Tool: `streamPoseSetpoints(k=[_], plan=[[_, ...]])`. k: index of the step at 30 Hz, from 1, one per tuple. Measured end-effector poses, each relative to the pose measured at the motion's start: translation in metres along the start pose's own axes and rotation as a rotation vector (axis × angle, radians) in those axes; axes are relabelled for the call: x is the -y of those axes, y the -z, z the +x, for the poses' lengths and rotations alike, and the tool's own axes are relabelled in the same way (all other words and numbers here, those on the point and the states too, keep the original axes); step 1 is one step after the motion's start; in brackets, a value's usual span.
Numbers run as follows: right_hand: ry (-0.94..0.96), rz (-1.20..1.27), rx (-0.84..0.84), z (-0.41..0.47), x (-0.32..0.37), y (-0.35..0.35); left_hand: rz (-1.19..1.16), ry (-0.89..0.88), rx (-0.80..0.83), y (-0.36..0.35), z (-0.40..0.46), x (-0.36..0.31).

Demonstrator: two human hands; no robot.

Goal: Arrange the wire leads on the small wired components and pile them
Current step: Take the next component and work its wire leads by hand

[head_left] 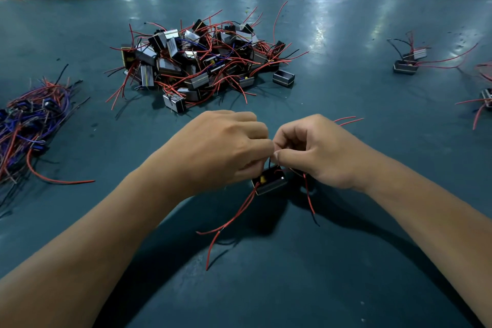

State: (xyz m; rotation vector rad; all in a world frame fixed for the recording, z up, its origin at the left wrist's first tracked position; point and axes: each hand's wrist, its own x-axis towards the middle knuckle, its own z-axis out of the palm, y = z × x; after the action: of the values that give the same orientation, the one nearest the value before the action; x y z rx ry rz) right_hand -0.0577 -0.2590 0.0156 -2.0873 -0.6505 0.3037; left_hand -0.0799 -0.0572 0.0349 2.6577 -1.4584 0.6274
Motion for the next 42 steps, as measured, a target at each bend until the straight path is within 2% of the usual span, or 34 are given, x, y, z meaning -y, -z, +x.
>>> streamPoseSetpoints(k=[4, 10, 14, 18, 28, 42], plan=[[0.01, -0.001, -0.008, 0.0, -0.002, -0.001, -0.139, 0.088, -0.021, -0.005, -0.001, -0.002], [0.07, -0.086, -0.07, -0.002, -0.005, -0.004, -0.541, 0.427, -0.023, -0.01, -0.003, -0.002], [0.11, -0.106, -0.102, -0.003, -0.005, -0.006, -0.826, 0.664, 0.039, -0.013, -0.004, 0.004], [0.105, -0.072, -0.167, -0.002, -0.006, -0.006, -1.005, 0.745, 0.054, -0.018, -0.005, 0.004], [0.049, -0.118, -0.163, -0.003, -0.008, 0.004, -0.863, 0.751, 0.05, -0.022, -0.005, 0.004], [0.075, -0.125, -0.17, -0.006, -0.009, 0.009, -0.635, 0.669, 0.071, -0.017, -0.007, 0.009]])
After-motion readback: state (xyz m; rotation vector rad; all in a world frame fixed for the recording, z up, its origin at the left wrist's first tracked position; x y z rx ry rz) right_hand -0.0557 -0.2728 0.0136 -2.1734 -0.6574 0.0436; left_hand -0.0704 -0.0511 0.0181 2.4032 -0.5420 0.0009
